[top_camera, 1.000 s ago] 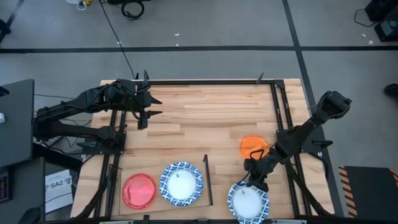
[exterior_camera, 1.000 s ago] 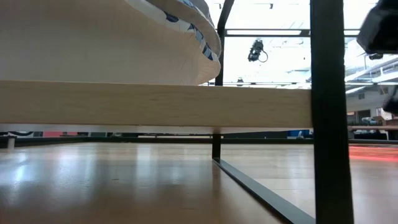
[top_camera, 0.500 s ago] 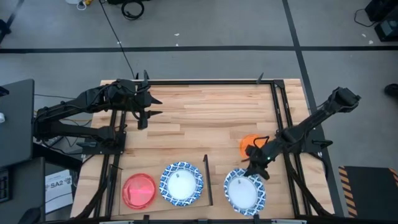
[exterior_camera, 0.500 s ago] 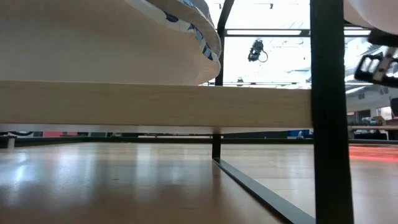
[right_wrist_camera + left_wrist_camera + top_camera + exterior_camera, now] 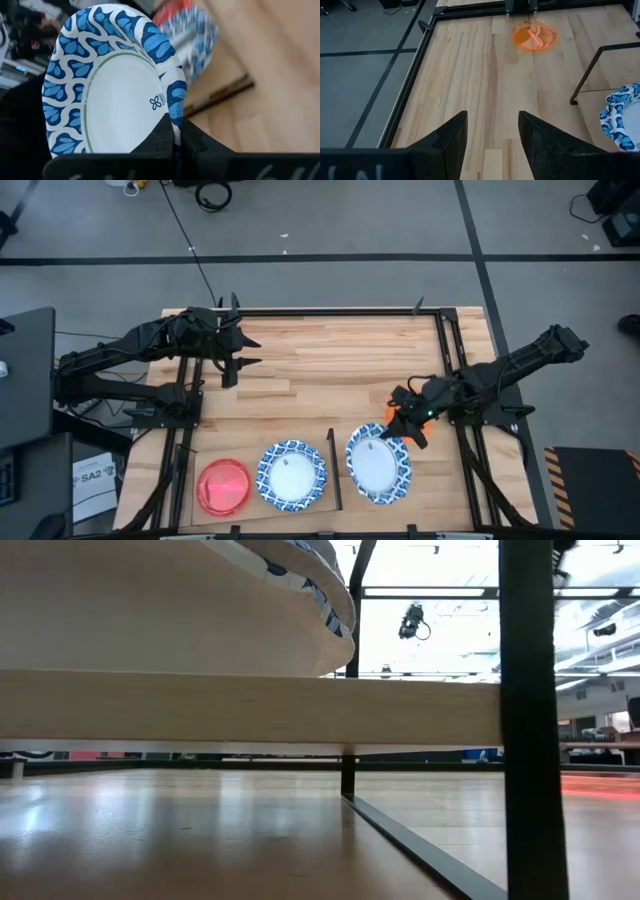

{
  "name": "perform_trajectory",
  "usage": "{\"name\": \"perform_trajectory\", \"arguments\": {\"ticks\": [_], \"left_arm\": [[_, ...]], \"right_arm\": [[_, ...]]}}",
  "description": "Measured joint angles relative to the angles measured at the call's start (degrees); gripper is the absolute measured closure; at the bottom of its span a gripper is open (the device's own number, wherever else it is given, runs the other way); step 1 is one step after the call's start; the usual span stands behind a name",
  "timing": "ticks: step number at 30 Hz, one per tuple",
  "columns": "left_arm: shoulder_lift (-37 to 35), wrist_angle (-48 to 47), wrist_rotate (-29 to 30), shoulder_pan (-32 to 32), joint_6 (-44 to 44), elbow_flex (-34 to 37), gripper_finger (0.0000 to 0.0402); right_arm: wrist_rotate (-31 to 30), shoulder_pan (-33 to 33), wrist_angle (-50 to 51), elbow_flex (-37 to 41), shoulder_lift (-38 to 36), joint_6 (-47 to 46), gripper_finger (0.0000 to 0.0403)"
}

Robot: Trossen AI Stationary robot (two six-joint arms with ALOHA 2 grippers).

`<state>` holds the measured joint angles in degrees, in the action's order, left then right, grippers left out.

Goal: Place and stack plates onto a shelf
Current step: Stack the blue bowl on top of the other blue bowl on the shelf

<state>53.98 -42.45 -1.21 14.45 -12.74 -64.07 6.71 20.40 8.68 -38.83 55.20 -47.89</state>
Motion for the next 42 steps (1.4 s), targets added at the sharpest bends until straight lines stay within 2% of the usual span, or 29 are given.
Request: {"name": "perform_trajectory", "arguments": {"ticks": [7,11,17,22,31,42], "left_arm": [[-1.75,0.15,-0.71,-0.02,1.99,0.00,0.0219],[-5.18,-0.58,-3.28,-0.08,3.17,0.00,0.0219],[-12.37,-5.03,-3.60,-0.53,5.90,0.00,0.0219],[-17.70,-8.11,-3.68,-2.44,8.69,0.00,0.0219],[-23.20,-8.99,-3.59,-4.52,9.12,0.00,0.0219],[-23.72,-10.28,-3.55,-4.52,9.08,0.00,0.0219]], "right_arm": [[-5.06,-3.94,2.90,-9.08,0.35,5.42,0.0395],[-7.11,-5.47,2.65,-14.61,2.23,9.54,0.0395],[-7.21,-7.61,3.42,-22.58,7.80,10.70,0.0395],[-7.10,-9.17,8.13,-30.17,14.56,10.77,0.0395],[-2.48,-11.47,11.71,-43.17,26.84,15.77,0.0395],[5.80,-13.61,11.89,-55.29,41.19,18.11,0.0394]]}}
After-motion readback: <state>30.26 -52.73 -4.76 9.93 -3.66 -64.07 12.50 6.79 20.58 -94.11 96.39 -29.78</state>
